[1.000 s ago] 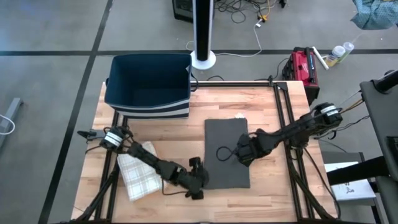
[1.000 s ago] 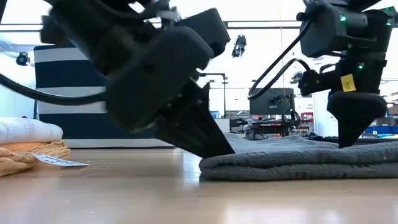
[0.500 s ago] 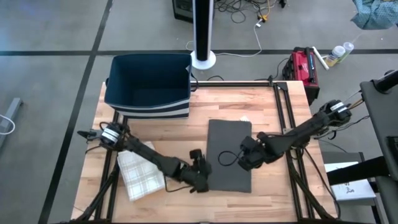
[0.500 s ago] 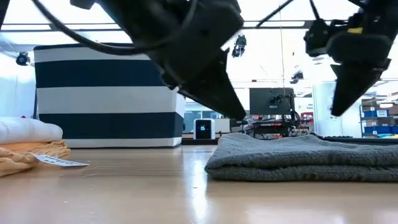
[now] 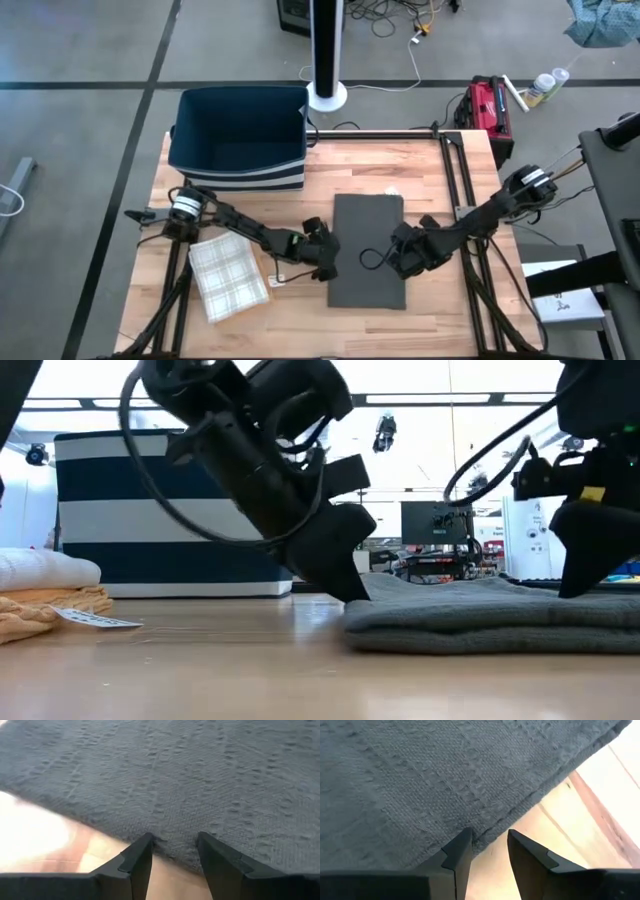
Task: Fold towel
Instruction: Fold the gray kitchen towel
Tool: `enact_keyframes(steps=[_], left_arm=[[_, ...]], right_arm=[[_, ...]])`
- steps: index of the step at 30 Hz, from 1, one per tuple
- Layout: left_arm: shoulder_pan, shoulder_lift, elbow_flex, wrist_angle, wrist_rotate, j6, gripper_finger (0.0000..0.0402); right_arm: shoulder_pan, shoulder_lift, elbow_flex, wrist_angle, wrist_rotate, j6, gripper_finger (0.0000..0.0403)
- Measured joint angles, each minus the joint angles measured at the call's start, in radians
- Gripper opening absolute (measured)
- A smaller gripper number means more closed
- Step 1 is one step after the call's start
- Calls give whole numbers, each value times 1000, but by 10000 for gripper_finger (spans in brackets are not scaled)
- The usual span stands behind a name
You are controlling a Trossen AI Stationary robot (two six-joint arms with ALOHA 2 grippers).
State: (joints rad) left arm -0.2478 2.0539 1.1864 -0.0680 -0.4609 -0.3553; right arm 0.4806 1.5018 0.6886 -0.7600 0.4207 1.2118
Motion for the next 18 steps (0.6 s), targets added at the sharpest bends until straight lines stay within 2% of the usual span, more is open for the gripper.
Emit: enact_keyframes(steps=[8,13,18], left_arm=[[-38,-14,-63,25,-10,-47,123],[-49,-66,-55,-30,25,16,106],[-48,-145,-43,-6,13,62,92]], right_arm=[[-3,35,-2,5,82,-67,135],[14,4,34,-4,58,-94,140],[63,-34,61,3,71,-89,141]])
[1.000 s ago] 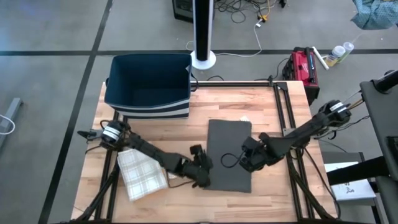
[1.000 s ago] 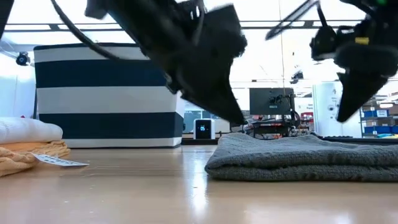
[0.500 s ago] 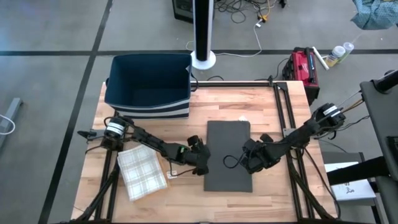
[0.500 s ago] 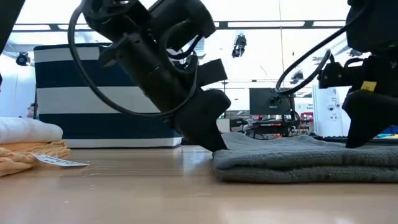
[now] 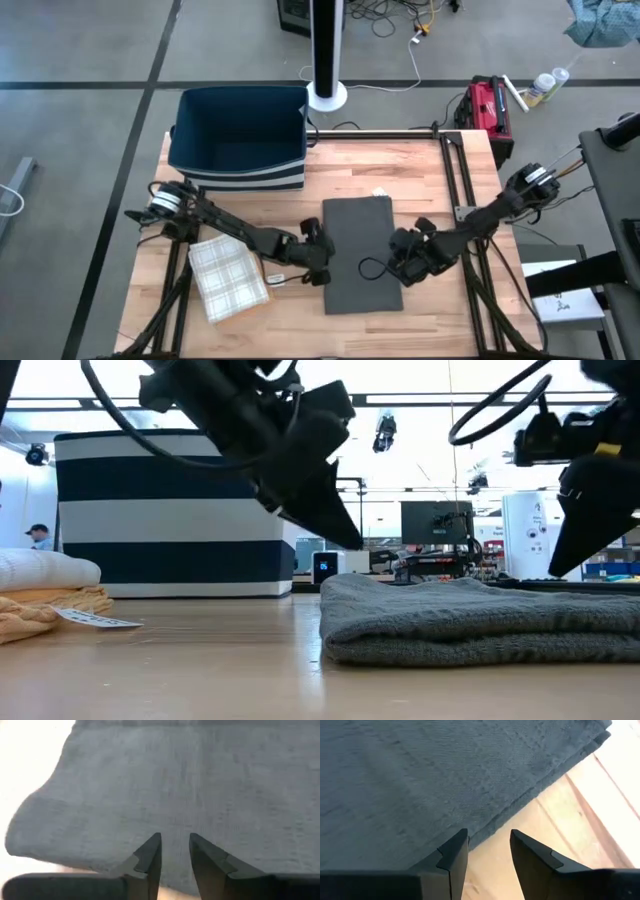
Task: Fold towel
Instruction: Fold the gray kitchen towel
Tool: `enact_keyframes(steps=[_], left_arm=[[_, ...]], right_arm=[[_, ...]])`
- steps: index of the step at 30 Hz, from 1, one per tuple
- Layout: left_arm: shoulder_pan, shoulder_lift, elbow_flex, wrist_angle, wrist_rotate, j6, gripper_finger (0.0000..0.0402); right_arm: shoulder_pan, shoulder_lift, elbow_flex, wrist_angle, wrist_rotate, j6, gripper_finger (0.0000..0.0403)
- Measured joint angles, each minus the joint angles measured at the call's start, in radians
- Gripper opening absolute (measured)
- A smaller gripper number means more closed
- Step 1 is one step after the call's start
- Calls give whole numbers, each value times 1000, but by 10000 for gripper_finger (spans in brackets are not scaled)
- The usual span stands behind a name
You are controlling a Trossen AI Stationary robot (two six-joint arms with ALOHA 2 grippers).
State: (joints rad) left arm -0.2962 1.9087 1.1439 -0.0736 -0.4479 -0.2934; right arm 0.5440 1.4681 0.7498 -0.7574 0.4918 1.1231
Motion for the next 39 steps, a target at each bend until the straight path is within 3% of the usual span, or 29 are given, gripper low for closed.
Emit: enact_keyframes(steps=[8,14,21,31,36,39], left_arm=[[8,-43,-1,-4,52,75,7],[45,17,-22,-11,110,61,2],[59,94,-43,15,100,45,1],[59,-3,-56,-34,126,76,1],[58,-15,-64,-24,124,75,1],[58,2,-82,4,125,59,1]], right_arm=[[70,24,-2,19,58,56,121],[57,82,-5,100,110,39,102],[51,141,-10,102,64,56,83],[60,51,-17,75,101,50,52],[58,35,-35,177,118,-16,34],[37,51,-66,227,64,-63,20]])
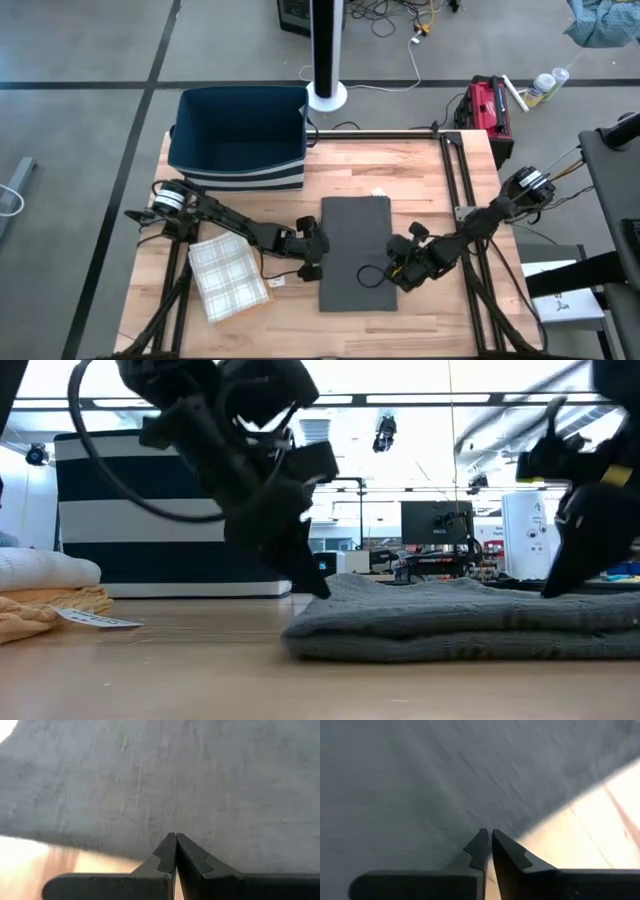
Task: Fold towel
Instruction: Fold the gray kitchen towel
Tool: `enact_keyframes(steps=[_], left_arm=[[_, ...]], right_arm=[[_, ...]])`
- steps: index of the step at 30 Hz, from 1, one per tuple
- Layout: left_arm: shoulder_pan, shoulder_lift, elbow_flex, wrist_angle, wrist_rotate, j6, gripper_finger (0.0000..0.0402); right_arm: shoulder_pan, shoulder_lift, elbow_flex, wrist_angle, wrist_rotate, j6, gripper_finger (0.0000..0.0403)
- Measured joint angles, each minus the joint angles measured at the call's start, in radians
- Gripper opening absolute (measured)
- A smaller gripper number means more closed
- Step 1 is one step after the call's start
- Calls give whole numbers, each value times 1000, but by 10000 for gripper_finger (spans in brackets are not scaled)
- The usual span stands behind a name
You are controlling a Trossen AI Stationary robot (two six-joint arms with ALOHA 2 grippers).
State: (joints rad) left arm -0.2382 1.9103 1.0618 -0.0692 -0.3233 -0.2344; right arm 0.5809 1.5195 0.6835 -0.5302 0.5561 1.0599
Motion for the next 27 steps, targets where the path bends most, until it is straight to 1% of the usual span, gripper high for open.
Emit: enact_keyframes(steps=[2,5,7,12,14,17,19,22,25,27], left_arm=[[0,16,-14,17,3,-19,1],[0,27,-34,48,17,-43,0],[0,27,-43,56,17,-52,0],[-1,3,-47,37,29,-44,0],[-1,-14,-41,31,31,-43,0],[0,-53,-28,42,-3,-42,0],[5,-84,-26,43,-50,-58,0],[31,-137,-31,42,-108,-142,5],[81,-184,-52,52,-113,-294,21],[120,-196,-83,42,-114,-421,38]], right_arm=[[-24,14,-28,0,-30,34,8],[-39,16,-57,5,-30,72,2],[-39,7,-61,3,-27,71,2],[-38,-66,-39,-19,-82,20,1],[-38,-107,-26,-8,-66,3,0],[-45,-173,-26,-24,19,38,4],[-67,-221,-34,-35,53,68,11],[-131,-290,-52,-44,64,64,34],[-214,-348,-72,-43,58,30,70],[-277,-369,-88,-34,29,6,96]])
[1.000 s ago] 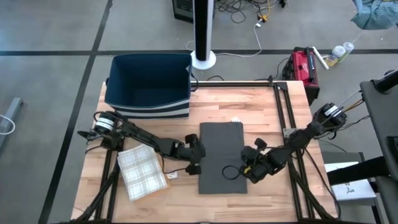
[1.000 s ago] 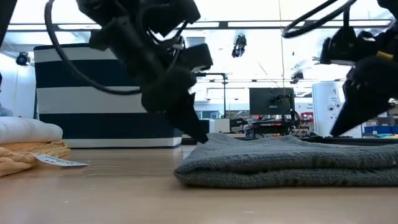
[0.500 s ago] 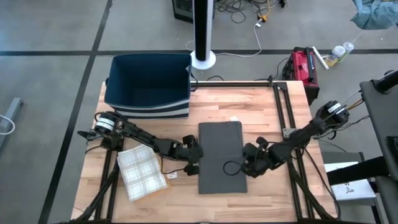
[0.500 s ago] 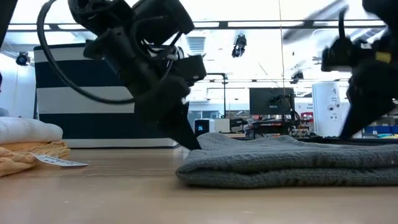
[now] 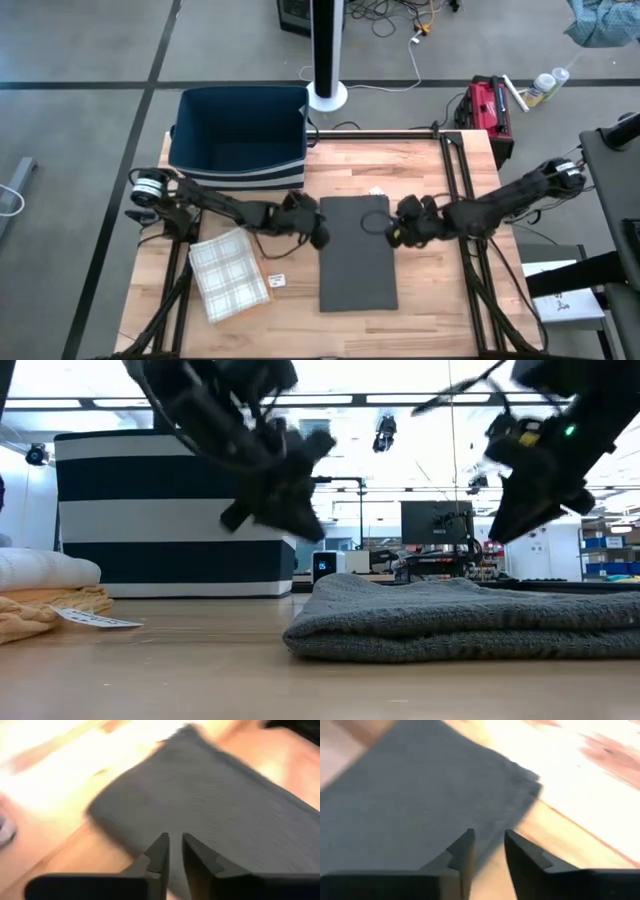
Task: Fold towel
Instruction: Fold the gray kitchen towel
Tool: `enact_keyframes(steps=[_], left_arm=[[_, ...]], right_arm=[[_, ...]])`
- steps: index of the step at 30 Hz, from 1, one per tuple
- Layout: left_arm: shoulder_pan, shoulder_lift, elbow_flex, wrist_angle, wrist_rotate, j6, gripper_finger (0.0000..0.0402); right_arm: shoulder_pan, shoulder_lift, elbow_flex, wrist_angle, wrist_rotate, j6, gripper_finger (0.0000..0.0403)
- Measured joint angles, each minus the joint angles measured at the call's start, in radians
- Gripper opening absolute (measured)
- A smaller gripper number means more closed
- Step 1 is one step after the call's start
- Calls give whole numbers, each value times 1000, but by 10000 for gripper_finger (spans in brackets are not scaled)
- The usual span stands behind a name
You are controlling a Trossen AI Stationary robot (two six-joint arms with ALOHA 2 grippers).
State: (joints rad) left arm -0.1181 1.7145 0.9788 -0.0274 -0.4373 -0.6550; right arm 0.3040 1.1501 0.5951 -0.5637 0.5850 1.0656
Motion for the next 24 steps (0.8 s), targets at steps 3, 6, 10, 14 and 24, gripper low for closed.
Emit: enact_keyframes(steps=[3,6,10,14,24], left_arm=[[52,1,-52,1,9,-180,75],[86,11,-99,39,24,-312,120],[97,31,-151,176,29,-391,174],[108,55,-180,276,31,-490,206],[169,207,-91,286,65,-558,203]], right_arm=[[-92,-5,-27,22,-60,-38,136],[-163,2,-56,67,-112,-89,170],[-225,13,-92,141,-114,-129,204],[-261,12,-117,190,-114,-135,225],[-268,17,-120,202,-124,-135,237]])
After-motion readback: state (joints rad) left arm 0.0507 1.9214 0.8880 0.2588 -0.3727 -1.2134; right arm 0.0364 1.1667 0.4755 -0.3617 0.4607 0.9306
